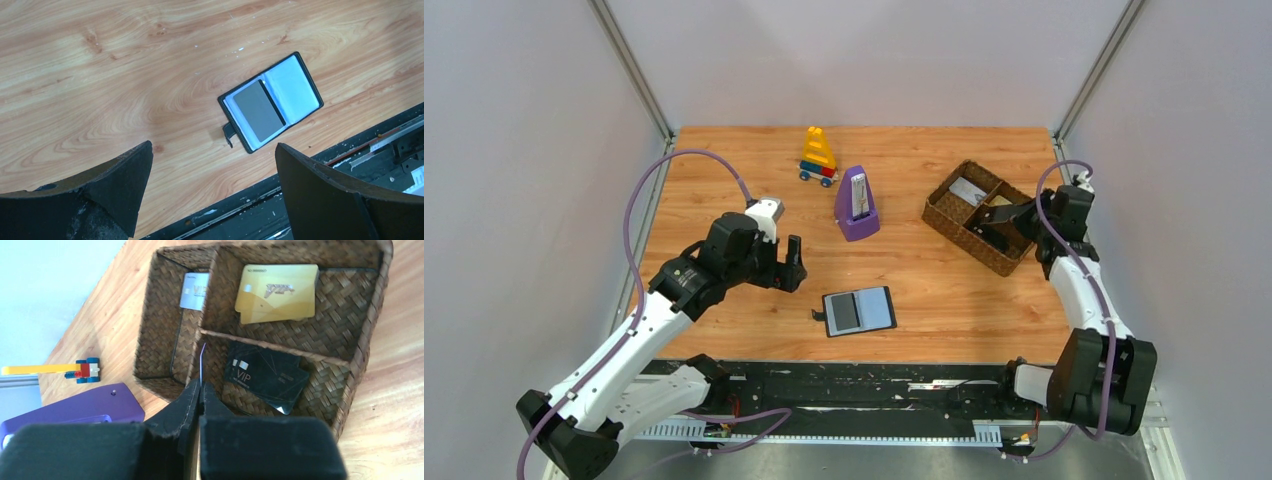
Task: Take the credit cards out of the card holder
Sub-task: Place the credit card in the storage box, then remove the credit card from the card holder.
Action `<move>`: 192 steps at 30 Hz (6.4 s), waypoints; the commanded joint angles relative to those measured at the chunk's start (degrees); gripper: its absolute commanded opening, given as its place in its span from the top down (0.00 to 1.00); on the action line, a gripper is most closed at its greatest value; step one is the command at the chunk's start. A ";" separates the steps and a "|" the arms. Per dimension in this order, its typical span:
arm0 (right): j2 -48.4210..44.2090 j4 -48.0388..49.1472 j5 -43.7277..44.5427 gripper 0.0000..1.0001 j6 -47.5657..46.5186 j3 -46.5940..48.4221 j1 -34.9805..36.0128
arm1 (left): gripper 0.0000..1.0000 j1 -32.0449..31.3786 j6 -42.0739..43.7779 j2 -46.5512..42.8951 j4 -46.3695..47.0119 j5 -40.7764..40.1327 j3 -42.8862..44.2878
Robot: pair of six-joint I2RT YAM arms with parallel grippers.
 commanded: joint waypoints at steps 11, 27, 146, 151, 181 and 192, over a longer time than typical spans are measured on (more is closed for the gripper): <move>1.27 18.10 0.97 1.00 10.60 -8.42 -0.63 | 0.00 0.20 0.98 -0.86 -0.46 -1.27 0.64; 2.39 18.38 2.31 1.00 13.81 -10.51 -0.62 | 0.00 0.26 0.80 -1.10 -0.63 -2.03 0.58; 20.66 17.83 -20.08 0.75 6.99 -8.58 49.60 | 1.00 -2.33 -10.80 31.60 36.08 20.89 -18.30; 21.99 18.70 -20.76 0.76 7.36 -8.49 49.98 | 1.00 -2.29 -10.11 33.08 36.31 21.38 -18.89; 27.58 21.74 -22.55 0.82 7.73 -7.79 50.09 | 1.00 -2.31 -9.28 33.84 34.98 21.17 -19.73; 28.51 22.69 -24.64 0.84 6.51 -7.41 50.05 | 1.00 -2.29 -9.17 33.83 34.92 21.22 -19.79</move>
